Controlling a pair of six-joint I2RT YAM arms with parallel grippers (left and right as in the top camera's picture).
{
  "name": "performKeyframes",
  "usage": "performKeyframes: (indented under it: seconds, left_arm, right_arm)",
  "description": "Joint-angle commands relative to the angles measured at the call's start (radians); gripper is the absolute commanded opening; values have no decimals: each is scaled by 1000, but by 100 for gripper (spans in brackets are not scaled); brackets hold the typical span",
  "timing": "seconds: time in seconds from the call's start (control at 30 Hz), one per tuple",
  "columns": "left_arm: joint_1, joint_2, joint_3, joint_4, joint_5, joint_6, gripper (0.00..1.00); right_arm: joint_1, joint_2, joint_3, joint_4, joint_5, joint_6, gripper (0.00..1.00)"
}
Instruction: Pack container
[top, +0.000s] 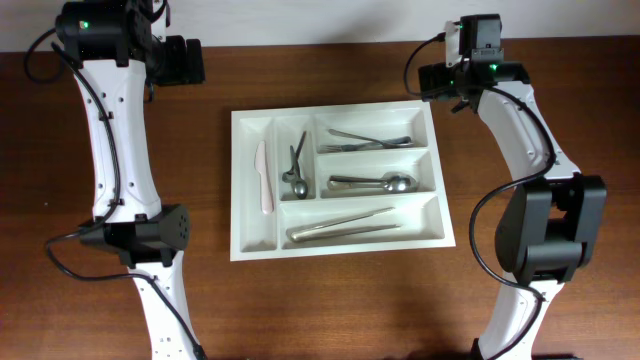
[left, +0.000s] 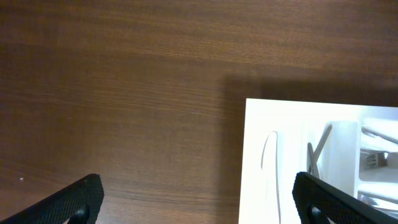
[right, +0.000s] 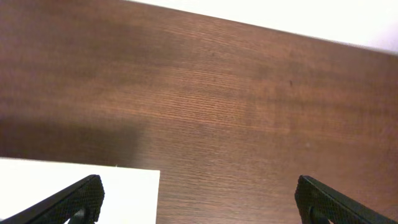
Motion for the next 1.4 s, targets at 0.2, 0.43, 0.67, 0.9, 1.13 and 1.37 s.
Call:
performKeyframes:
  seconds: [0.2,0.43,0.67,0.9,1.13,1.37]
  left_arm:
    - [0,-6,13,0,-4,-10,99]
    - [0,-6,13,0,-4,-10,99]
    - [0,-6,13,0,-4,-10,99]
    - [0,-6,13,0,-4,-10,99]
    - [0,-6,13,0,-4,-10,99]
    - [0,-6,13,0,-4,-10,99]
  right_arm:
    - [5,-42,22,-5,-6,-117,99]
    - [5,-42,22,-5,-6,-117,99]
    - [5,-42,22,-5,-6,-117,99]
    - [5,-43,21,-9,-6,-117,99]
    - [8,-277,21,-123,-6,-117,99]
    - [8,-624,21,-132,-6,-117,99]
